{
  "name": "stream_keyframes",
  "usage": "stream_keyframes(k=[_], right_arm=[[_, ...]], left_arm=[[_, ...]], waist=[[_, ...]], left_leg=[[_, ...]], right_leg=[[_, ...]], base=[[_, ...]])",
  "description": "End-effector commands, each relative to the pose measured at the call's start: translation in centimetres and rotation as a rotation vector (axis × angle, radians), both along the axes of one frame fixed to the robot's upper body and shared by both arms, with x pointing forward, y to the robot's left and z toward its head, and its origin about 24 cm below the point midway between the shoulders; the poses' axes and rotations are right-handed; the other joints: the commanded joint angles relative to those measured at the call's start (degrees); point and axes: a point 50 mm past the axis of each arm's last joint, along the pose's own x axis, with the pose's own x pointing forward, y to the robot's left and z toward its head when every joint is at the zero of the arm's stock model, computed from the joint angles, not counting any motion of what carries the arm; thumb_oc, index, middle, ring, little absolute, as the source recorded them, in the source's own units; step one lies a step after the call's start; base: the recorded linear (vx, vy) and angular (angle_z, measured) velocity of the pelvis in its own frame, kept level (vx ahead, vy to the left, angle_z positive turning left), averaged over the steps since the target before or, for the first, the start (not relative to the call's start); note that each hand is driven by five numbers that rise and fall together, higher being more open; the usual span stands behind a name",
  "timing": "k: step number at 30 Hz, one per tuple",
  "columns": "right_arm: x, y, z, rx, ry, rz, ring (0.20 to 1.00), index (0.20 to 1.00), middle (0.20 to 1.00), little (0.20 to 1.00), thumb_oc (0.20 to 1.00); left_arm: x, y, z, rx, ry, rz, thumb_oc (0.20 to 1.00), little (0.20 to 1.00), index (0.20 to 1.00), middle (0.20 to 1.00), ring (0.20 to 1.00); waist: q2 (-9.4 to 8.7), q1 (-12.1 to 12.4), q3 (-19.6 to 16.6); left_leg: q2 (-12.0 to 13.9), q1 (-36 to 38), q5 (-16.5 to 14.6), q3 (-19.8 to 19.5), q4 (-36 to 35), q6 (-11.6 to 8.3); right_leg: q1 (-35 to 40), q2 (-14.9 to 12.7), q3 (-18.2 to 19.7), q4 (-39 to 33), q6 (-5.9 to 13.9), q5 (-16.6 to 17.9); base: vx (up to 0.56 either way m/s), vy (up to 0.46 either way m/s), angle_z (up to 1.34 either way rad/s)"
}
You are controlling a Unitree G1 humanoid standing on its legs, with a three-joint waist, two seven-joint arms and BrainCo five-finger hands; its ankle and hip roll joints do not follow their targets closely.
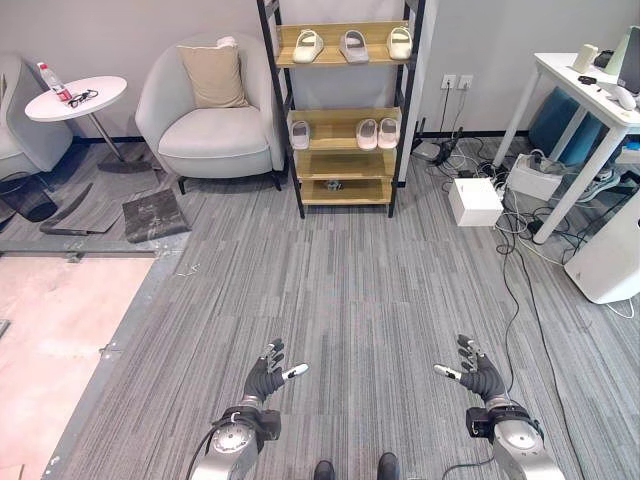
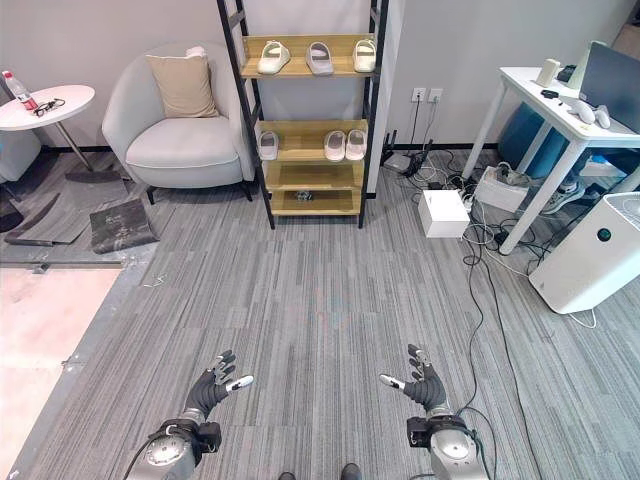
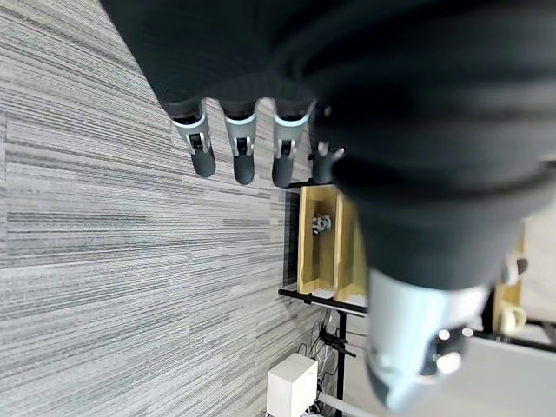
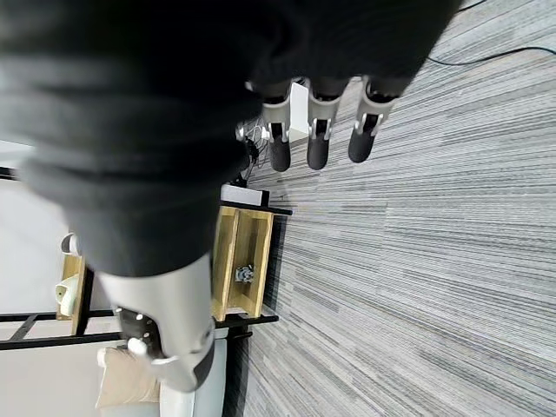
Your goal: Arrange the slippers neatly on the shoe rack.
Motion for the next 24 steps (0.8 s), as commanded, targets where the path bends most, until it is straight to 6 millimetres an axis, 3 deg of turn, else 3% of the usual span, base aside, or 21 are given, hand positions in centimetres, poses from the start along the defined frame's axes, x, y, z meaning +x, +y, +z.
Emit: stream_keyframes(k=[1, 6, 9, 10, 11, 12, 14, 18, 20, 24], right_arm=[[1.2, 1.3, 1.0, 0.041, -0.076, 0.037, 1.000, 1.000, 1.000, 1.000, 1.000], [1.6, 1.3, 1.3, 0.029, -0.086, 0.047, 1.000, 1.000, 1.000, 1.000, 1.000], [2.2, 1.1, 2.0, 0.012, -0.118, 0.055, 1.000, 1.000, 1.000, 1.000, 1.000], [2.5, 1.0, 2.4, 0.009, -0.136, 0.057, 1.000, 1.000, 1.000, 1.000, 1.000], [2.5, 1.0, 2.4, 0.009, -0.137, 0.057, 1.000, 1.000, 1.000, 1.000, 1.000], [2.6, 0.8, 2.4, 0.005, -0.140, 0.051, 1.000, 1.000, 1.000, 1.000, 1.000], [2.5, 0.7, 2.3, 0.008, -0.135, 0.041, 1.000, 1.000, 1.000, 1.000, 1.000], [2.2, 0.3, 2.2, 0.019, -0.135, 0.010, 1.000, 1.000, 1.000, 1.000, 1.000], [2.2, -0.1, 2.3, 0.013, -0.136, -0.013, 1.000, 1.000, 1.000, 1.000, 1.000], [2.0, -0.6, 2.2, 0.005, -0.130, -0.040, 1.000, 1.000, 1.000, 1.000, 1.000]], left_arm=[[1.5, 1.0, 1.3, 0.022, -0.083, 0.024, 1.000, 1.000, 1.000, 1.000, 1.000], [1.7, 1.6, 1.5, 0.039, -0.095, 0.045, 1.000, 1.000, 1.000, 1.000, 1.000], [1.7, 2.0, 1.8, 0.048, -0.107, 0.046, 1.000, 1.000, 1.000, 1.000, 1.000], [1.6, 2.5, 2.0, 0.069, -0.114, 0.043, 1.000, 1.000, 1.000, 1.000, 1.000], [1.6, 2.5, 2.0, 0.069, -0.114, 0.043, 1.000, 1.000, 1.000, 1.000, 1.000], [1.3, 2.8, 1.9, 0.073, -0.110, 0.051, 1.000, 1.000, 1.000, 1.000, 1.000], [1.2, 2.9, 1.8, 0.076, -0.106, 0.051, 1.000, 1.000, 1.000, 1.000, 1.000], [1.1, 3.0, 1.7, 0.074, -0.103, 0.057, 1.000, 1.000, 1.000, 1.000, 1.000], [1.5, 2.9, 1.9, 0.076, -0.111, 0.052, 1.000, 1.000, 1.000, 1.000, 1.000], [2.4, 2.7, 2.5, 0.086, -0.142, 0.032, 1.000, 1.000, 1.000, 1.000, 1.000]], waist=[[-2.61, 0.4, 0.6], [-3.12, 0.8, 1.3], [-3.12, 0.9, 2.4], [-2.90, 0.8, 3.6], [-2.95, 0.8, 3.5], [-2.48, 0.3, 5.1], [-2.25, 0.1, 5.6], [-1.96, -0.9, 6.8], [-2.83, -2.0, 7.6], [-3.17, -3.2, 7.1]], left_leg=[[-0.2, -1.8, -2.3, -3.1, -0.4, -1.54], [-1.0, -2.9, -2.5, -3.6, -0.2, -0.92], [-1.7, -3.6, -3.5, -3.4, 1.5, 0.07], [-2.0, -3.4, -4.4, -3.1, 2.5, 1.01], [-2.1, -3.4, -4.4, -3.1, 2.5, 1.03], [-2.5, -2.3, -5.1, -2.7, 2.9, 1.84], [-2.5, -1.4, -5.3, -3.1, 2.7, 1.94], [-2.4, 2.5, -6.3, -4.6, 1.1, 1.71], [-2.9, 4.8, -7.8, -5.3, 0.7, 1.41], [-2.3, 7.7, -10.4, -6.4, 1.1, 0.32]], right_leg=[[3.2, -4.7, 1.5, 0.1, 5.34, -7.1], [2.6, -5.4, 1.1, 0.1, 5.82, -6.8], [-0.1, -6.5, 1.8, 6.8, 6.45, -8.3], [-3.5, -7.1, 2.3, 14.3, 7.39, -8.1], [-3.7, -7.2, 2.4, 14.6, 7.42, -8.3], [-6.9, -8.6, 2.1, 22.6, 8.64, -4.7], [-8.3, -8.4, 2.8, 25.7, 8.62, -4.1], [-12.8, -8.2, 1.8, 20.1, 7.27, -2.8], [-15.4, -7.9, 0.8, 9.5, 8.26, 1.1], [-15.4, -6.6, -0.4, 4.0, 8.92, 3.0]], base=[[0.00, 0.000, 0.00], [0.03, 0.073, 0.01], [0.01, 0.131, 0.01], [-0.01, 0.106, -0.02], [0.02, 0.218, -0.07], [0.03, 0.117, -0.11], [0.13, 0.104, -0.07], [0.23, -0.005, 0.13], [0.31, -0.093, -0.06], [0.29, -0.078, 0.06]])
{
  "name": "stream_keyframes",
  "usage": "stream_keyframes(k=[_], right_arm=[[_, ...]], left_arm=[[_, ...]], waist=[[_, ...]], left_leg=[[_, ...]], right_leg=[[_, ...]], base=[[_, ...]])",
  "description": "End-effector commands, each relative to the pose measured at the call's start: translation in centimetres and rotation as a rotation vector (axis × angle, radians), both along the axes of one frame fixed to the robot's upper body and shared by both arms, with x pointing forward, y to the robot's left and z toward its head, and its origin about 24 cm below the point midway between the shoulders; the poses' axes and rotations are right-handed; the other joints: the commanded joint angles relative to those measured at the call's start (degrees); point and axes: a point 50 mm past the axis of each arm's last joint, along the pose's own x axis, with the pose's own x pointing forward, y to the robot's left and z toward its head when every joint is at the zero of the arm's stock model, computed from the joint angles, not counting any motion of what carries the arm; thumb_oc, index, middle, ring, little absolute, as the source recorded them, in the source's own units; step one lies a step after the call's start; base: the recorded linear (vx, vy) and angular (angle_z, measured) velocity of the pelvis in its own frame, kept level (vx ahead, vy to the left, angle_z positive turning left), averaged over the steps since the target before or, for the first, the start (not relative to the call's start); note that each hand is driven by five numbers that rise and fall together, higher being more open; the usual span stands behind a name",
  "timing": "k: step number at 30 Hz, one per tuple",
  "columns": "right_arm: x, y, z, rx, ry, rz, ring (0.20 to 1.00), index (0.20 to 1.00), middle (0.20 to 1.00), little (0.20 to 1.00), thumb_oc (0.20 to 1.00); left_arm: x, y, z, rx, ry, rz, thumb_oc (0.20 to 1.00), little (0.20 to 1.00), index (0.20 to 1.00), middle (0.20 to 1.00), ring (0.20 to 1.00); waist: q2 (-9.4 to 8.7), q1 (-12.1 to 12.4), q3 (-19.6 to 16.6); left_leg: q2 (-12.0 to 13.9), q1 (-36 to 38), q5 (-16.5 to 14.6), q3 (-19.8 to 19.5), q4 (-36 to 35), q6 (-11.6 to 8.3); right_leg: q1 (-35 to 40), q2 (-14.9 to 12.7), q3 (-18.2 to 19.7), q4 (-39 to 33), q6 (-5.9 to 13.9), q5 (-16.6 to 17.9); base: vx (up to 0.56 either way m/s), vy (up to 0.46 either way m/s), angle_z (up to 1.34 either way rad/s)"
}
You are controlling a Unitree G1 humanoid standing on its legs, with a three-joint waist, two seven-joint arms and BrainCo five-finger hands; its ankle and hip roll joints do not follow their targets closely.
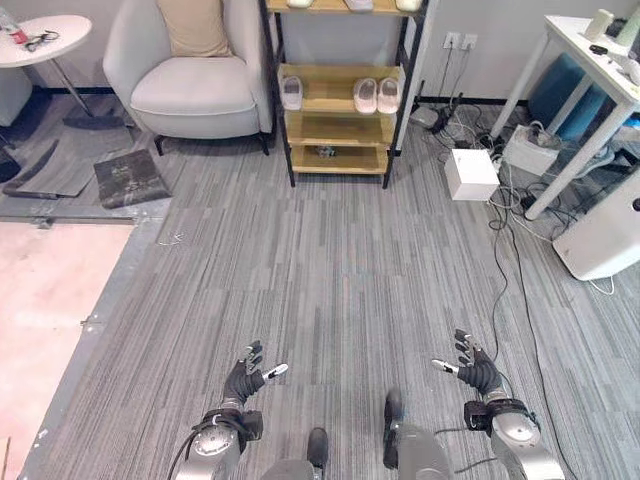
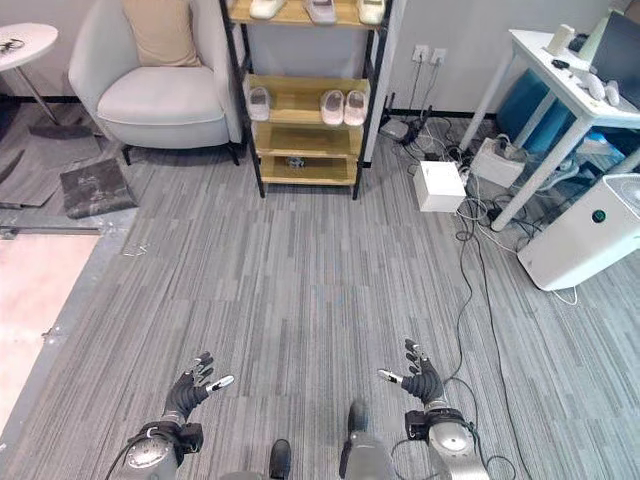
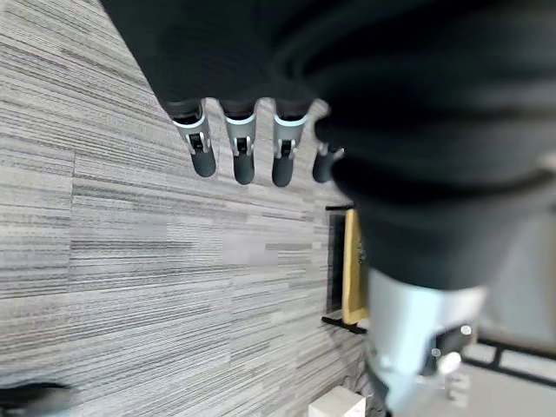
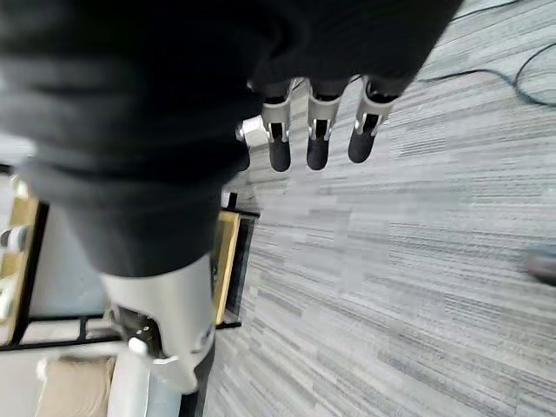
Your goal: Arrange the slippers neatly on the shoe rack.
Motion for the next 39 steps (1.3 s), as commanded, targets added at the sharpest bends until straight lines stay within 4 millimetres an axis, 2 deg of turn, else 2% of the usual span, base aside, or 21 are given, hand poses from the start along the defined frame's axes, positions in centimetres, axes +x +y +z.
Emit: stream_keyframes(k=[1, 3, 6, 9, 10, 11, 12, 15, 17, 18, 19, 20, 21, 22, 23, 29, 31, 33, 34, 37, 39], right_arm=[[1.1, -0.7, 1.8, -0.007, -0.108, -0.036, 1.000, 1.000, 1.000, 1.000, 1.000], [0.5, -0.9, 1.5, -0.007, -0.095, -0.042, 1.000, 1.000, 1.000, 1.000, 1.000], [0.1, -1.8, 1.4, -0.011, -0.085, -0.065, 1.000, 1.000, 1.000, 1.000, 1.000], [-0.1, -2.3, 1.4, -0.003, -0.082, -0.069, 1.000, 1.000, 1.000, 1.000, 1.000], [0.2, -2.4, 1.7, 0.003, -0.098, -0.069, 1.000, 1.000, 1.000, 1.000, 1.000], [0.2, -2.4, 1.7, 0.003, -0.098, -0.069, 1.000, 1.000, 1.000, 1.000, 1.000], [0.4, -2.5, 2.0, 0.003, -0.109, -0.066, 1.000, 1.000, 1.000, 1.000, 1.000], [0.5, -2.3, 2.0, 0.008, -0.107, -0.067, 1.000, 1.000, 1.000, 1.000, 1.000], [0.7, -1.9, 2.0, 0.022, -0.111, -0.060, 1.000, 1.000, 1.000, 1.000, 1.000], [0.7, -1.6, 1.9, 0.022, -0.111, -0.052, 1.000, 1.000, 1.000, 1.000, 1.000], [0.6, -1.5, 1.9, 0.021, -0.111, -0.042, 1.000, 1.000, 1.000, 1.000, 1.000], [0.6, -1.5, 1.9, 0.021, -0.110, -0.042, 1.000, 1.000, 1.000, 1.000, 1.000], [0.4, -1.3, 1.7, 0.013, -0.098, -0.033, 1.000, 1.000, 1.000, 1.000, 1.000], [0.4, -1.3, 1.7, 0.013, -0.098, -0.033, 1.000, 1.000, 1.000, 1.000, 1.000], [0.6, -1.1, 1.8, 0.007, -0.100, -0.023, 1.000, 1.000, 1.000, 1.000, 1.000], [1.3, 0.0, 2.0, 0.018, -0.112, 0.018, 1.000, 1.000, 1.000, 1.000, 1.000], [1.5, 0.5, 2.0, 0.034, -0.116, 0.027, 1.000, 1.000, 1.000, 1.000, 1.000], [1.7, 0.7, 2.3, 0.038, -0.130, 0.037, 1.000, 1.000, 1.000, 1.000, 1.000], [1.7, 0.7, 2.4, 0.032, -0.138, 0.038, 1.000, 1.000, 1.000, 1.000, 1.000], [1.6, 0.8, 2.3, 0.034, -0.130, 0.029, 1.000, 1.000, 1.000, 1.000, 1.000], [1.3, 0.6, 2.2, 0.040, -0.126, 0.019, 1.000, 1.000, 1.000, 1.000, 1.000]], left_arm=[[2.1, -0.3, 2.4, 0.028, -0.144, -0.050, 1.000, 1.000, 1.000, 1.000, 1.000], [2.1, -0.6, 2.1, 0.030, -0.135, -0.057, 1.000, 1.000, 1.000, 1.000, 1.000], [2.2, -0.9, 2.0, 0.006, -0.133, -0.039, 1.000, 1.000, 1.000, 1.000, 1.000], [2.1, -1.1, 1.9, -0.011, -0.128, -0.039, 1.000, 1.000, 1.000, 1.000, 1.000], [2.3, -1.3, 2.1, -0.020, -0.138, -0.045, 1.000, 1.000, 1.000, 1.000, 1.000], [2.3, -1.3, 2.1, -0.020, -0.138, -0.046, 1.000, 1.000, 1.000, 1.000, 1.000], [2.5, -1.2, 2.3, -0.016, -0.146, -0.047, 1.000, 1.000, 1.000, 1.000, 1.000], [2.6, -1.3, 2.4, -0.021, -0.148, -0.050, 1.000, 1.000, 1.000, 1.000, 1.000], [2.4, -1.3, 2.1, -0.009, -0.131, -0.058, 1.000, 1.000, 1.000, 1.000, 1.000], [2.2, -1.3, 1.9, -0.001, -0.120, -0.062, 1.000, 1.000, 1.000, 1.000, 1.000], [2.0, -1.4, 1.8, 0.003, -0.112, -0.068, 1.000, 1.000, 1.000, 1.000, 1.000], [2.0, -1.4, 1.8, 0.003, -0.111, -0.068, 1.000, 1.000, 1.000, 1.000, 1.000], [1.8, -1.4, 1.4, 0.021, -0.089, -0.082, 1.000, 1.000, 1.000, 1.000, 1.000], [1.8, -1.4, 1.4, 0.021, -0.089, -0.082, 1.000, 1.000, 1.000, 1.000, 1.000], [1.6, -1.3, 1.3, 0.035, -0.076, -0.087, 1.000, 1.000, 1.000, 1.000, 1.000], [1.0, -0.6, 0.9, 0.040, -0.056, -0.060, 1.000, 1.000, 1.000, 1.000, 1.000], [0.9, -0.5, 0.9, 0.037, -0.053, -0.059, 1.000, 1.000, 1.000, 1.000, 1.000], [1.0, -0.4, 1.1, 0.040, -0.065, -0.066, 1.000, 1.000, 1.000, 1.000, 1.000], [1.1, -0.7, 1.3, 0.038, -0.075, -0.087, 1.000, 1.000, 1.000, 1.000, 1.000], [1.3, -0.9, 1.5, 0.041, -0.084, -0.105, 1.000, 1.000, 1.000, 1.000, 1.000], [1.5, -1.1, 1.7, 0.037, -0.093, -0.120, 1.000, 1.000, 1.000, 1.000, 1.000]], waist=[[-0.17, -1.1, 0.0], [-0.53, -1.7, -1.7], [0.07, -2.1, -3.5], [0.72, -1.6, -3.7], [-0.16, -0.5, -2.2], [-0.13, -0.5, -2.1], [-1.41, 0.4, -0.8], [-2.08, 1.3, -0.2], [-2.85, 2.7, -0.2], [-2.57, 2.9, -0.6], [-2.24, 3.1, -0.9], [-2.37, 3.1, -0.8], [-1.26, 3.3, -1.6], [-1.28, 3.3, -1.5], [-0.96, 3.4, -2.0], [-2.23, 4.0, -4.3], [-2.47, 4.0, -4.2], [-2.22, 3.5, -3.6], [-1.48, 2.6, -3.0], [-0.66, 2.0, -2.4], [-0.08, 1.1, -1.9]], left_leg=[[-0.6, 7.2, -8.2, -5.6, 0.8, -2.31], [-0.1, 8.4, -10.2, -6.1, 2.2, -2.80], [1.6, 9.2, -8.9, -7.2, 5.0, -4.39], [1.8, 5.6, -2.3, -6.6, 18.1, -8.41], [0.4, 0.2, 2.3, -6.1, 28.5, -10.83], [0.4, 0.0, 2.1, -6.1, 28.9, -10.82], [-0.3, -3.7, 3.4, -4.3, 35.6, -11.01], [1.2, -8.2, 1.4, -0.9, 34.3, -9.15], [0.9, -13.3, -2.5, 1.1, 25.8, -6.66], [1.2, -14.3, -2.5, 1.0, 20.1, -6.21], [1.9, -14.2, -0.7, 1.0, 14.5, -6.20], [1.8, -13.6, -0.4, 1.0, 13.8, -6.21], [3.8, -15.0, 5.7, 1.1, 3.3, -6.76], [3.8, -14.9, 5.8, 1.1, 3.2, -6.76], [3.3, -15.7, 8.0, 0.9, 0.9, -7.38], [1.2, -13.3, 5.4, 0.1, 3.4, -4.80], [0.5, -12.3, 3.3, 0.8, 4.7, -3.25], [0.0, -10.7, 1.9, 1.2, 5.2, -2.01], [-0.5, -8.3, 0.4, 1.2, 5.0, -0.84], [0.0, -5.3, -0.7, 1.2, 3.6, -0.55], [0.3, -3.1, -1.3, 0.6, 2.5, -0.91]], right_leg=[[2.7, 2.4, -2.2, -2.3, 0.83, 6.0], [4.3, 3.1, -1.5, -3.2, -0.36, 5.7], [6.5, 4.8, -2.0, -2.9, -1.58, 5.2], [10.4, 6.3, -3.1, -2.9, -3.56, 2.6], [13.6, 6.0, -2.6, -3.6, -4.90, 1.1], [13.6, 6.0, -2.6, -3.6, -4.90, 1.1], [15.9, 5.5, -2.5, -3.4, -6.01, -0.3], [17.7, 5.4, -2.3, -3.8, -6.39, -1.7], [20.3, 5.6, -1.8, -5.2, -6.07, -3.3], [20.8, 6.0, -1.5, -5.5, -5.77, -3.9], [21.7, 6.6, -1.3, -5.8, -5.58, -4.6], [22.0, 6.4, -1.2, -5.8, -5.57, -4.7], [23.8, 7.7, -1.3, -6.1, -5.56, -6.6], [23.9, 7.7, -1.3, -6.1, -5.56, -6.6], [25.3, 8.2, -0.3, -6.1, -5.57, -7.4], [25.6, 5.9, 2.0, 0.5, -3.55, -9.4], [22.9, 4.4, 2.5, 8.3, -1.98, -7.9], [18.7, 3.4, 3.0, 15.8, -0.38, -3.5], [16.2, 2.2, 2.7, 22.6, -0.02, 0.6], [13.2, 0.7, 0.2, 25.1, -0.37, 1.1], [10.9, 1.3, -1.4, 21.8, -1.02, -0.4]], base=[[0.25, -0.087, 0.37], [0.39, -0.146, 0.61], [0.33, -0.131, 0.36], [0.34, -0.146, 0.10], [0.17, -0.106, -0.05], [0.28, -0.185, 0.03], [0.23, -0.144, -0.17], [0.25, -0.105, -0.16], [0.35, -0.029, 0.10], [0.35, 0.042, 0.01], [0.25, 0.039, 0.02], [0.38, 0.071, -0.03], [0.26, 0.049, -0.08], [0.47, 0.113, -0.11], [0.35, 0.108, 0.13], [0.32, 0.154, -0.26], [0.20, 0.156, -0.18], [0.23, 0.190, -0.23], [0.21, 0.161, -0.01], [0.30, 0.127, 0.07], [0.30, 0.000, -0.03]])
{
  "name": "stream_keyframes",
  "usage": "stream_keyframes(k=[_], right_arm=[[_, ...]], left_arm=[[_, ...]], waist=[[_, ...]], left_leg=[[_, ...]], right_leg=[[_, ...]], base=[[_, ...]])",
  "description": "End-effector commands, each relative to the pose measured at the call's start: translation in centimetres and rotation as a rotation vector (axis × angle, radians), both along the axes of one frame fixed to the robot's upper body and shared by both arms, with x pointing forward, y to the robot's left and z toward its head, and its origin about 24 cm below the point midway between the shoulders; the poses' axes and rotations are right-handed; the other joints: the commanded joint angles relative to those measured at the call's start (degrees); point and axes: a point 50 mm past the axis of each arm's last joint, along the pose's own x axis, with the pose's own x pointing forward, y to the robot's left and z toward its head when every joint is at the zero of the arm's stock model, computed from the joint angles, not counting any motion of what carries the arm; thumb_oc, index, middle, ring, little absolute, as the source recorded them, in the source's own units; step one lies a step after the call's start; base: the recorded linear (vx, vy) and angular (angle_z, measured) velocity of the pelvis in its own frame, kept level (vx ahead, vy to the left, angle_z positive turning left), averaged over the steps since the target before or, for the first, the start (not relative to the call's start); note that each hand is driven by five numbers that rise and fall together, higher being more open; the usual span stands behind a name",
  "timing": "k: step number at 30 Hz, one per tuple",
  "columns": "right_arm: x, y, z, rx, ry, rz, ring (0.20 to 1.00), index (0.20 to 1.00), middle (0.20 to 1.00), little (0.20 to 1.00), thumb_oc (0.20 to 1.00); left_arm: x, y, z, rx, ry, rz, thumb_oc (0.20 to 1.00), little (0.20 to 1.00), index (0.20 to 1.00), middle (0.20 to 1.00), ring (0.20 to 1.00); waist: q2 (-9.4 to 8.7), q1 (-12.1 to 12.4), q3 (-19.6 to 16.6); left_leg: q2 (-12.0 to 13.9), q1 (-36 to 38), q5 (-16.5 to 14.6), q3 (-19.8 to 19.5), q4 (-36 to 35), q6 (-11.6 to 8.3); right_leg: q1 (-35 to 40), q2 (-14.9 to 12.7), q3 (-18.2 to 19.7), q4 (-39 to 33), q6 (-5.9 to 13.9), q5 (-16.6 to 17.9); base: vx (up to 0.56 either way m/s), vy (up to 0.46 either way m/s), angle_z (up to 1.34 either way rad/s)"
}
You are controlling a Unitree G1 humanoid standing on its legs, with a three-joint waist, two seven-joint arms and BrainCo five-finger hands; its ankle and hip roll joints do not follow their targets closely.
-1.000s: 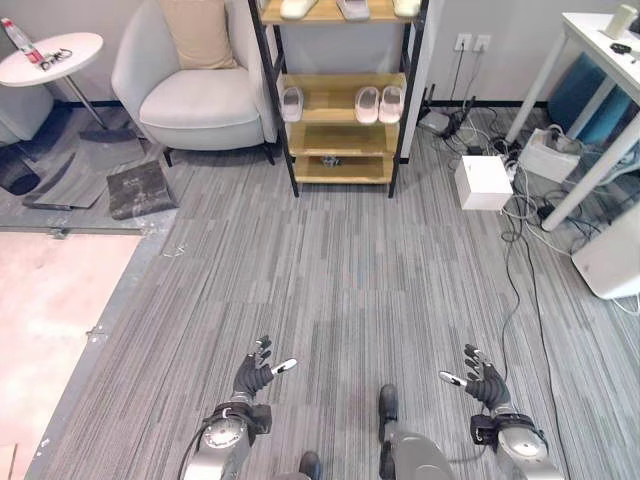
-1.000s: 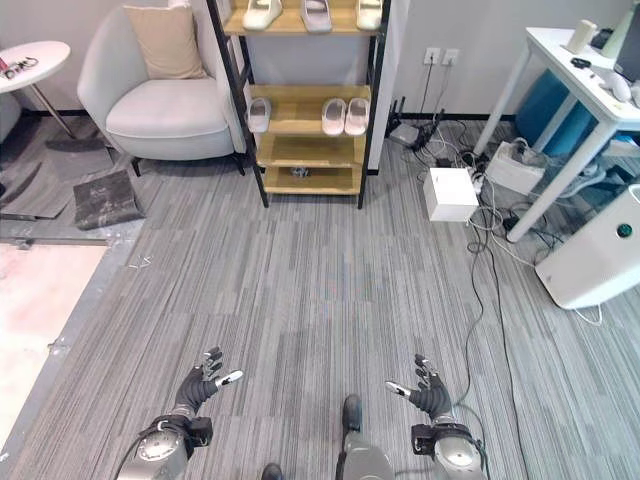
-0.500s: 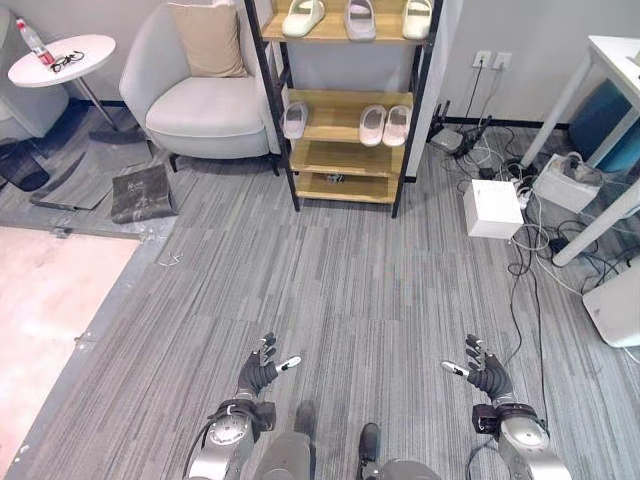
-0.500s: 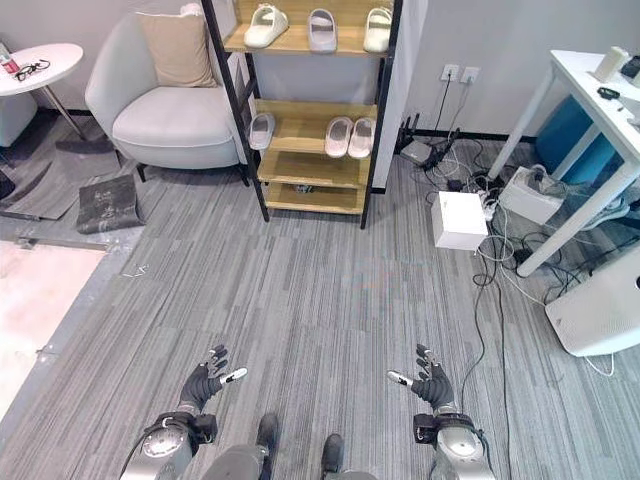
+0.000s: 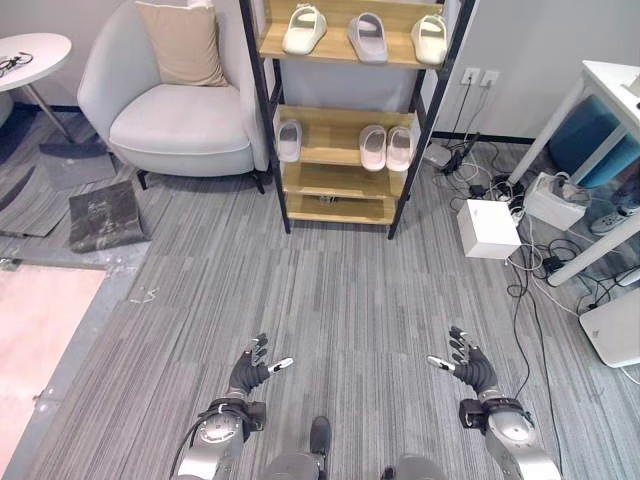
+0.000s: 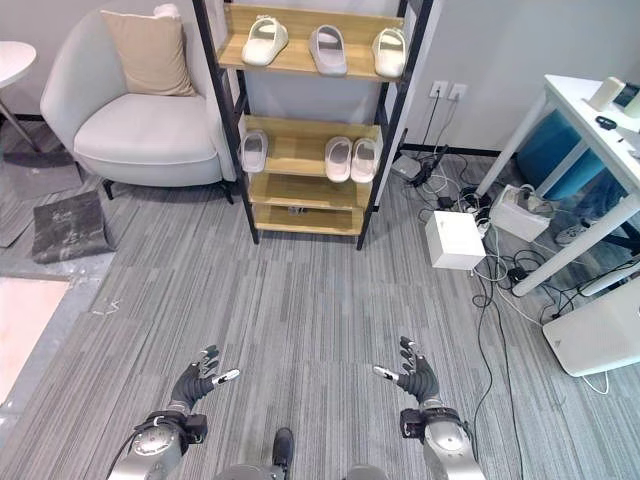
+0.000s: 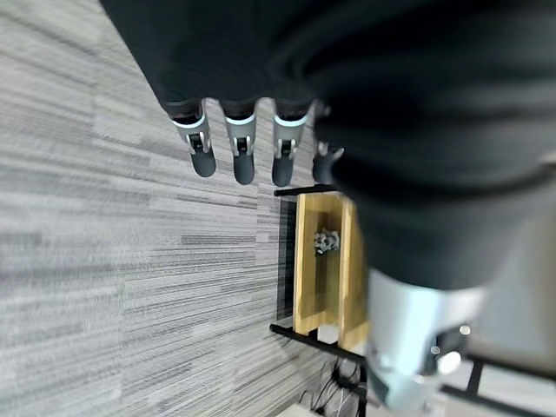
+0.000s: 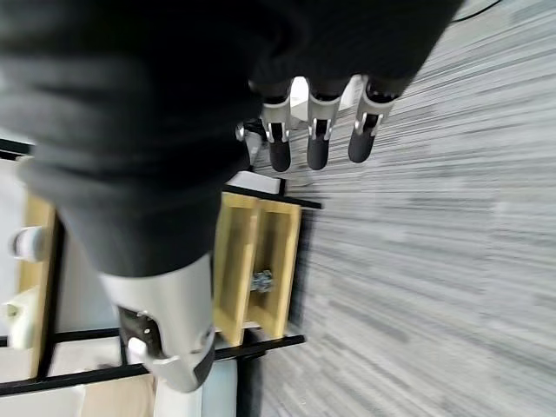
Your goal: Arrange the slippers neatly on the shoe rack.
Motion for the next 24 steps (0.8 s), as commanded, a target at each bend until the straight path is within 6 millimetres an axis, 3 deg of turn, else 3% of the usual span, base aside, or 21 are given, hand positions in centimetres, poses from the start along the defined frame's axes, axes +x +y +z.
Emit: stream_keyframes(k=[1, 2, 4, 6, 9, 12, 14, 15, 16, 18, 20, 22, 23, 24], right_arm=[[1.0, -0.7, 1.7, -0.006, -0.094, -0.023, 1.000, 1.000, 1.000, 1.000, 1.000], [1.0, -0.7, 1.7, -0.006, -0.094, -0.023, 1.000, 1.000, 1.000, 1.000, 1.000], [0.8, -0.9, 1.5, -0.005, -0.083, -0.037, 1.000, 1.000, 1.000, 1.000, 1.000], [0.8, -0.9, 1.5, -0.012, -0.083, -0.045, 1.000, 1.000, 1.000, 1.000, 1.000], [0.8, -1.0, 1.7, -0.029, -0.088, -0.040, 1.000, 1.000, 1.000, 1.000, 1.000], [0.6, -1.3, 1.5, -0.031, -0.083, -0.042, 1.000, 1.000, 1.000, 1.000, 1.000], [0.4, -1.7, 1.3, -0.026, -0.069, -0.050, 1.000, 1.000, 1.000, 1.000, 1.000], [0.5, -2.0, 1.5, -0.022, -0.076, -0.047, 1.000, 1.000, 1.000, 1.000, 1.000], [0.5, -2.0, 1.5, -0.022, -0.077, -0.047, 1.000, 1.000, 1.000, 1.000, 1.000], [0.9, -2.5, 2.0, -0.036, -0.094, -0.048, 1.000, 1.000, 1.000, 1.000, 1.000], [0.8, -2.7, 1.9, -0.039, -0.088, -0.054, 1.000, 1.000, 1.000, 1.000, 1.000], [0.8, -2.8, 1.9, -0.040, -0.083, -0.059, 1.000, 1.000, 1.000, 1.000, 1.000], [0.9, -2.8, 2.0, -0.035, -0.089, -0.059, 1.000, 1.000, 1.000, 1.000, 1.000], [0.9, -2.8, 2.0, -0.034, -0.088, -0.059, 1.000, 1.000, 1.000, 1.000, 1.000]], left_arm=[[1.7, -0.9, 2.0, -0.016, -0.122, -0.053, 1.000, 1.000, 1.000, 1.000, 1.000], [1.7, -0.9, 2.0, -0.016, -0.122, -0.053, 1.000, 1.000, 1.000, 1.000, 1.000], [2.0, -1.0, 2.2, -0.012, -0.133, -0.061, 1.000, 1.000, 1.000, 1.000, 1.000], [2.7, -0.9, 2.7, 0.007, -0.159, -0.067, 1.000, 1.000, 1.000, 1.000, 1.000], [3.2, -0.9, 3.1, 0.005, -0.179, -0.069, 1.000, 1.000, 1.000, 1.000, 1.000], [3.2, -1.2, 2.8, -0.005, -0.171, -0.060, 1.000, 1.000, 1.000, 1.000, 1.000], [2.7, -1.3, 2.0, -0.029, -0.133, -0.034, 1.000, 1.000, 1.000, 1.000, 1.000], [2.4, -1.5, 1.5, -0.051, -0.111, -0.014, 1.000, 1.000, 1.000, 1.000, 1.000], [2.5, -1.5, 1.5, -0.052, -0.111, -0.014, 1.000, 1.000, 1.000, 1.000, 1.000], [2.6, -1.8, 1.0, -0.078, -0.089, 0.010, 1.000, 1.000, 1.000, 1.000, 1.000], [2.6, -1.7, 1.0, -0.085, -0.087, 0.017, 1.000, 1.000, 1.000, 1.000, 1.000], [2.4, -1.7, 0.9, -0.081, -0.081, 0.014, 1.000, 1.000, 1.000, 1.000, 1.000], [2.1, -1.4, 0.7, -0.072, -0.071, 0.022, 1.000, 1.000, 1.000, 1.000, 1.000], [2.1, -1.4, 0.7, -0.072, -0.070, 0.022, 1.000, 1.000, 1.000, 1.000, 1.000]], waist=[[0.20, -1.6, 1.7], [0.22, -1.7, 1.8], [-0.36, -2.2, 1.8], [-0.45, -3.4, 2.4], [-0.66, -4.0, 2.0], [-0.69, -4.4, 1.0], [0.21, -4.3, -0.3], [0.22, -3.7, 0.3], [0.23, -3.8, 0.3], [-1.12, -2.8, 2.3], [-1.41, -2.4, 2.7], [-1.85, -1.6, 3.4], [-2.20, -1.0, 3.2], [-2.21, -0.9, 3.3]], left_leg=[[2.6, 3.2, -5.7, -3.4, 0.1, -2.86], [2.6, 3.3, -5.7, -3.4, 0.1, -2.87], [2.5, 5.3, -7.0, -3.7, -0.7, -3.43], [3.4, 8.2, -9.1, -4.2, -0.7, -4.50], [3.6, 10.6, -11.7, -4.7, -0.3, -5.19], [4.0, 12.2, -13.5, -5.0, 0.7, -5.27], [5.9, 12.4, -11.1, -5.9, 7.0, -7.64], [5.7, 9.0, -6.8, -5.7, 16.0, -9.53], [5.6, 8.7, -7.0, -5.8, 16.4, -9.53], [4.7, 2.1, -3.1, -3.9, 28.4, -11.10], [4.9, 0.4, -2.7, -3.1, 29.2, -11.02], [4.9, -3.5, -4.2, -1.6, 28.3, -10.27], [5.1, -6.1, -6.8, -0.1, 22.4, -8.98], [5.1, -5.9, -6.8, 0.0, 22.4, -8.96]], right_leg=[[3.2, 3.0, -4.6, -21.0, -1.32, 12.0], [3.4, 3.0, -4.6, -21.1, -1.32, 12.0], [1.9, 3.2, -5.6, -30.6, -0.92, 13.6], [-1.0, 3.3, -5.9, -39.0, 0.57, 17.5], [-0.9, 3.2, -5.6, -40.0, 0.77, 18.5], [0.0, 3.7, -5.3, -39.3, -0.30, 18.8], [2.2, 5.5, -6.3, -38.7, -2.01, 17.1], [5.1, 6.3, -6.5, -39.6, -3.23, 15.8], [5.0, 6.3, -6.6, -39.6, -3.23, 15.8], [8.8, 5.8, -6.8, -40.8, -5.09, 13.7], [9.8, 5.9, -6.7, -41.1, -5.51, 13.1], [11.4, 5.5, -6.4, -41.5, -5.51, 12.1], [12.5, 5.4, -6.6, -41.9, -5.07, 11.0], [12.7, 5.4, -6.5, -41.9, -5.04, 10.9]], base=[[0.20, -0.037, 0.03], [0.32, -0.078, 0.08], [0.29, -0.097, 0.04], [0.40, -0.128, 0.04], [0.39, -0.138, 0.09], [0.39, -0.140, 0.13], [0.47, -0.220, 0.25], [0.27, -0.167, 0.14], [0.23, -0.173, 0.14], [0.19, -0.155, -0.06], [0.21, -0.115, -0.27], [0.27, -0.074, -0.06], [0.19, -0.013, 0.12], [0.41, 0.022, 0.13]])
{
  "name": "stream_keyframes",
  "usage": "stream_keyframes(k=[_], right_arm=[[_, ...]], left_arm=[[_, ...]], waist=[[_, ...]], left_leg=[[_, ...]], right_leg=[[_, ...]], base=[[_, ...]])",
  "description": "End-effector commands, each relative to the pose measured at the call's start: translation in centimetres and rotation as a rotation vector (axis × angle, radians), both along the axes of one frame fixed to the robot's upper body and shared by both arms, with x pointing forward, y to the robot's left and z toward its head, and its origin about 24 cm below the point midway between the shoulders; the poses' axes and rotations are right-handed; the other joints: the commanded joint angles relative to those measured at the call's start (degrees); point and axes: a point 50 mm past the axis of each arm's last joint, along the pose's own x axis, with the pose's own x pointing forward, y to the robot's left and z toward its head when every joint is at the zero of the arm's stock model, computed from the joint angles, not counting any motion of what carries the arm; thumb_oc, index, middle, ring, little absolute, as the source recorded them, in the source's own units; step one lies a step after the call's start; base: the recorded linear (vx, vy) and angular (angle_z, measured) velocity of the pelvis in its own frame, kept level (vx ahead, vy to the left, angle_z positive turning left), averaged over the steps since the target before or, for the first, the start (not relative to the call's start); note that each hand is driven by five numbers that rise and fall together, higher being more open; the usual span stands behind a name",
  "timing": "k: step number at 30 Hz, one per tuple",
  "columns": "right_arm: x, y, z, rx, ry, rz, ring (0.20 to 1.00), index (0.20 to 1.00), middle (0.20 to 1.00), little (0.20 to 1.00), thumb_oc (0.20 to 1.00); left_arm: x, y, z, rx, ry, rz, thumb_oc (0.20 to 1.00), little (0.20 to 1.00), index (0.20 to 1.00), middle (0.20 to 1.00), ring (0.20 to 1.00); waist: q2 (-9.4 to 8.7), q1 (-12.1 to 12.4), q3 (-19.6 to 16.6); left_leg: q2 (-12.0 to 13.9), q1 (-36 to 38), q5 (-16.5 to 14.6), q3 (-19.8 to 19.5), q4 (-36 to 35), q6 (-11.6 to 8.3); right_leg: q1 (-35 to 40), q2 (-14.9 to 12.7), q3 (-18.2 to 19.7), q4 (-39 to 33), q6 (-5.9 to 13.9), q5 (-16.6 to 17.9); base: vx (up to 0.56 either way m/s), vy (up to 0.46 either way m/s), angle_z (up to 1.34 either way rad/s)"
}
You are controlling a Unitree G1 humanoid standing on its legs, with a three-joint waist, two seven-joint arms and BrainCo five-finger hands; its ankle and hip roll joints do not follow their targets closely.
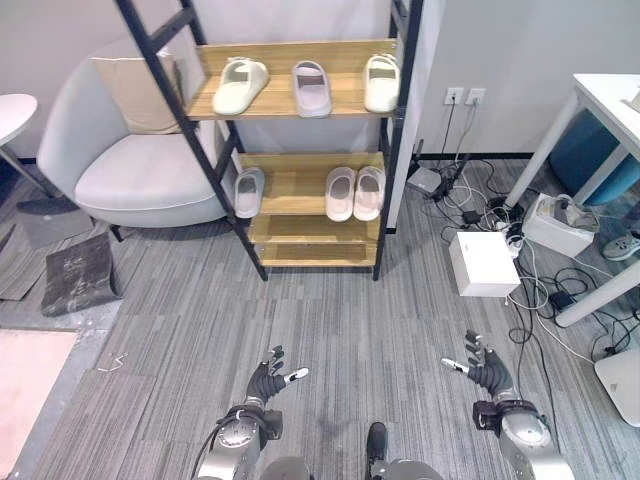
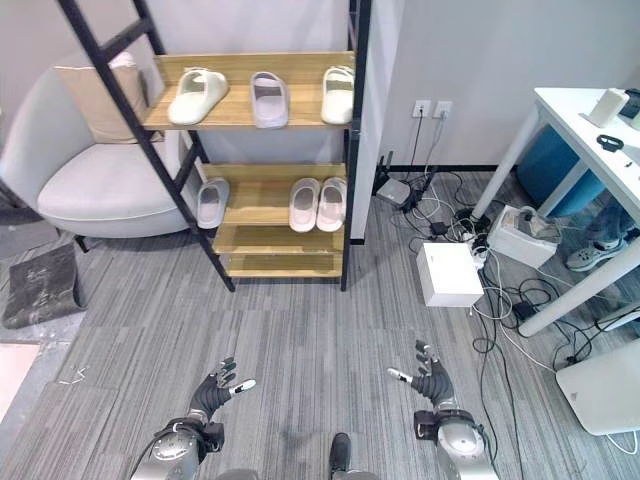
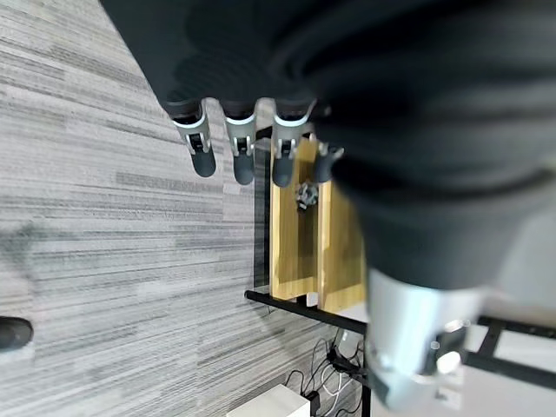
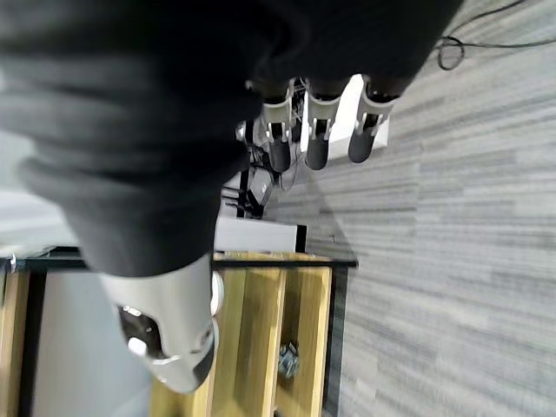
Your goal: Arrange the slippers neatly on the shoe rack.
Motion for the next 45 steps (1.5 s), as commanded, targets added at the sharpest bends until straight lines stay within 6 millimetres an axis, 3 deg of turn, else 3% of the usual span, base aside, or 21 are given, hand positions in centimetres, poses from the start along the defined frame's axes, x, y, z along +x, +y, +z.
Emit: stream_keyframes(k=[1, 2, 3, 6, 8, 14, 15, 16, 17, 19, 21, 22, 23, 24, 25, 27, 32, 34, 37, 40, 45], right_arm=[[1.2, 0.0, 1.7, 0.010, -0.108, 0.016, 1.000, 1.000, 1.000, 1.000, 1.000], [1.0, 0.3, 1.5, 0.006, -0.096, 0.028, 1.000, 1.000, 1.000, 1.000, 1.000], [1.0, 0.4, 1.5, 0.002, -0.095, 0.036, 1.000, 1.000, 1.000, 1.000, 1.000], [1.1, 0.7, 1.3, -0.004, -0.086, 0.050, 1.000, 1.000, 1.000, 1.000, 1.000], [1.2, 0.8, 1.4, -0.002, -0.091, 0.052, 1.000, 1.000, 1.000, 1.000, 1.000], [1.4, 1.9, 1.3, 0.047, -0.101, 0.052, 1.000, 1.000, 1.000, 1.000, 1.000], [1.4, 2.1, 1.2, 0.055, -0.096, 0.053, 1.000, 1.000, 1.000, 1.000, 1.000], [1.6, 2.4, 1.3, 0.059, -0.104, 0.064, 1.000, 1.000, 1.000, 1.000, 1.000], [1.6, 2.4, 1.3, 0.059, -0.104, 0.064, 1.000, 1.000, 1.000, 1.000, 1.000], [1.9, 2.8, 1.4, 0.056, -0.109, 0.083, 1.000, 1.000, 1.000, 1.000, 1.000], [1.9, 2.9, 1.4, 0.058, -0.105, 0.084, 1.000, 1.000, 1.000, 1.000, 1.000], [1.8, 2.9, 1.2, 0.066, -0.099, 0.079, 1.000, 1.000, 1.000, 1.000, 1.000], [1.5, 2.7, 1.0, 0.077, -0.089, 0.066, 1.000, 1.000, 1.000, 1.000, 1.000], [1.5, 2.7, 1.0, 0.077, -0.089, 0.066, 1.000, 1.000, 1.000, 1.000, 1.000], [1.2, 2.5, 0.7, 0.082, -0.078, 0.053, 1.000, 1.000, 1.000, 1.000, 1.000], [1.0, 2.4, 0.8, 0.080, -0.078, 0.045, 1.000, 1.000, 1.000, 1.000, 1.000], [0.3, 2.2, 0.2, 0.076, -0.050, 0.036, 1.000, 1.000, 1.000, 1.000, 1.000], [0.3, 1.6, 0.4, 0.077, -0.059, 0.029, 1.000, 1.000, 1.000, 1.000, 1.000], [0.6, 1.4, 0.7, 0.067, -0.071, 0.046, 1.000, 1.000, 1.000, 1.000, 1.000], [0.9, 1.4, 0.8, 0.055, -0.070, 0.054, 1.000, 1.000, 1.000, 1.000, 1.000], [0.5, 1.5, 0.6, 0.045, -0.058, 0.072, 1.000, 1.000, 1.000, 1.000, 1.000]], left_arm=[[1.6, 0.8, 1.9, 0.018, -0.108, 0.004, 1.000, 1.000, 1.000, 1.000, 1.000], [1.5, 0.8, 1.8, 0.026, -0.105, 0.000, 1.000, 1.000, 1.000, 1.000, 1.000], [1.4, 0.8, 1.8, 0.033, -0.100, -0.006, 1.000, 1.000, 1.000, 1.000, 1.000], [1.4, 1.0, 1.7, 0.052, -0.089, -0.006, 1.000, 1.000, 1.000, 1.000, 1.000], [1.5, 1.2, 1.8, 0.051, -0.095, -0.001, 1.000, 1.000, 1.000, 1.000, 1.000], [1.3, 1.4, 1.9, 0.050, -0.098, -0.002, 1.000, 1.000, 1.000, 1.000, 1.000], [1.3, 1.4, 1.9, 0.052, -0.098, -0.008, 1.000, 1.000, 1.000, 1.000, 1.000], [1.6, 1.3, 2.2, 0.055, -0.111, -0.017, 1.000, 1.000, 1.000, 1.000, 1.000], [1.6, 1.3, 2.2, 0.055, -0.111, -0.017, 1.000, 1.000, 1.000, 1.000, 1.000], [1.8, 1.2, 2.6, 0.060, -0.131, -0.036, 1.000, 1.000, 1.000, 1.000, 1.000], [1.9, 1.2, 2.7, 0.058, -0.138, -0.037, 1.000, 1.000, 1.000, 1.000, 1.000], [2.1, 1.2, 2.8, 0.058, -0.144, -0.034, 1.000, 1.000, 1.000, 1.000, 1.000], [2.2, 1.3, 2.9, 0.052, -0.149, -0.028, 1.000, 1.000, 1.000, 1.000, 1.000], [2.2, 1.3, 2.9, 0.052, -0.148, -0.028, 1.000, 1.000, 1.000, 1.000, 1.000], [2.4, 1.3, 3.2, 0.052, -0.158, -0.029, 1.000, 1.000, 1.000, 1.000, 1.000], [2.6, 1.4, 3.3, 0.055, -0.163, -0.031, 1.000, 1.000, 1.000, 1.000, 1.000], [2.6, 1.4, 3.1, 0.063, -0.161, -0.037, 1.000, 1.000, 1.000, 1.000, 1.000], [2.3, 1.4, 2.9, 0.055, -0.150, -0.029, 1.000, 1.000, 1.000, 1.000, 1.000], [2.5, 1.3, 3.1, 0.054, -0.162, -0.031, 1.000, 1.000, 1.000, 1.000, 1.000], [2.4, 1.2, 3.0, 0.054, -0.156, -0.028, 1.000, 1.000, 1.000, 1.000, 1.000], [1.8, 1.0, 2.4, 0.070, -0.125, -0.056, 1.000, 1.000, 1.000, 1.000, 1.000]], waist=[[-0.37, 1.6, 2.5], [0.45, 2.0, 2.4], [0.81, 2.4, 2.2], [1.20, 3.0, 2.1], [1.11, 3.0, 1.9], [-0.79, 4.1, -0.9], [-1.00, 4.1, -1.1], [-1.12, 3.5, -0.5], [-1.16, 3.6, -0.6], [0.08, 2.5, 0.7], [0.52, 2.2, 1.0], [1.20, 1.6, 1.4], [1.42, 0.4, 2.4], [1.50, 0.4, 2.6], [0.98, -0.4, 2.8], [0.92, -0.9, 3.0], [0.01, -1.1, 1.6], [-0.03, -0.5, 1.3], [-0.64, 0.7, 2.5], [-1.20, 1.5, 2.4], [-0.14, 1.3, 0.9]], left_leg=[[-0.5, 3.0, 6.0, 2.9, -18.8, 3.01], [0.8, 1.9, 10.7, 2.0, -25.2, 2.84], [1.6, 1.1, 12.8, 1.6, -28.2, 2.63], [2.4, -1.1, 16.8, 2.8, -34.5, 1.16], [2.5, -1.1, 17.3, 3.9, -34.0, 1.19], [-0.4, 0.6, 14.1, 3.9, -30.9, 4.38], [-1.0, 1.0, 12.8, 4.1, -30.2, 5.22], [-2.1, 2.3, 11.2, 4.0, -29.4, 6.65], [-2.1, 2.2, 11.2, 4.1, -29.4, 6.68], [-3.0, 6.0, 9.0, 3.7, -30.0, 8.67], [-2.7, 7.4, 8.6, 3.3, -30.7, 8.84], [-2.4, 8.8, 8.2, 2.7, -31.5, 8.95], [-2.6, 12.4, 7.1, 1.6, -32.7, 8.60], [-2.5, 12.7, 7.0, 1.5, -32.8, 8.53], [-3.0, 14.6, 6.2, 0.3, -33.3, 8.07], [-2.7, 15.9, 5.6, -0.2, -33.7, 7.50], [-2.6, 17.1, 2.0, -0.6, -30.5, 6.37], [-2.4, 14.6, 4.0, -0.1, -21.3, 3.68], [-3.6, 10.9, 5.6, -2.1, -13.8, 2.64], [-2.4, 7.4, 4.3, -2.9, -20.5, 3.39], [-2.0, 8.2, 7.3, -3.2, -28.8, 4.18]], right_leg=[[4.2, -3.5, 0.5, 0.1, 9.14, -7.2], [5.1, -2.7, 0.8, -0.1, 9.20, -8.2], [5.9, -2.1, 0.8, -0.1, 9.17, -8.9], [8.8, -1.5, 1.4, -0.2, 9.07, -10.8], [9.4, -1.4, 1.6, -0.1, 9.10, -11.0], [10.1, -5.2, 3.1, 5.9, 11.60, -12.1], [8.8, -6.2, 3.3, 9.2, 12.35, -11.2], [5.0, -7.6, 4.5, 17.8, 13.53, -6.7], [4.8, -7.6, 4.6, 18.0, 13.56, -6.8], [-0.1, -9.3, 5.4, 28.8, 13.88, -0.2], [-2.2, -8.6, 6.0, 30.7, 13.58, -0.7], [-5.0, -7.1, 6.0, 30.3, 13.05, -1.8], [-8.4, -5.7, 3.2, 23.2, 12.07, -4.3], [-8.0, -5.6, 3.1, 23.1, 12.02, -4.4], [-9.5, -4.3, 2.9, 15.4, 12.23, -4.1], [-9.3, -4.2, 1.5, 10.2, 12.56, -3.1], [-5.7, -3.9, 1.5, 6.4, 11.79, -3.4], [-2.3, -2.7, 1.5, 4.2, 9.93, -4.6], [-0.3, -2.7, 1.9, 3.0, 8.97, -4.8], [1.3, -2.9, 2.4, 0.8, 9.38, -5.5], [2.1, -2.6, 3.2, 0.4, 9.68, -5.7]], base=[[0.35, 0.076, 0.10], [0.44, 0.093, 0.15], [0.23, 0.055, 0.13], [0.30, 0.083, -0.11], [0.29, 0.119, -0.13], [0.36, 0.202, -0.14], [0.23, 0.230, 0.04], [0.23, 0.229, 0.05], [0.21, 0.240, 0.02], [0.25, 0.224, 0.12], [0.25, 0.144, 0.18], [0.54, 0.099, 0.03], [0.45, 0.044, 0.01], [0.56, -0.059, -0.10], [0.24, -0.063, 0.15], [0.34, -0.106, 0.32], [0.30, -0.115, 0.44], [0.28, -0.124, 0.22], [0.08, -0.081, -0.01], [0.11, -0.002, -0.20], [0.10, 0.074, -0.20]])
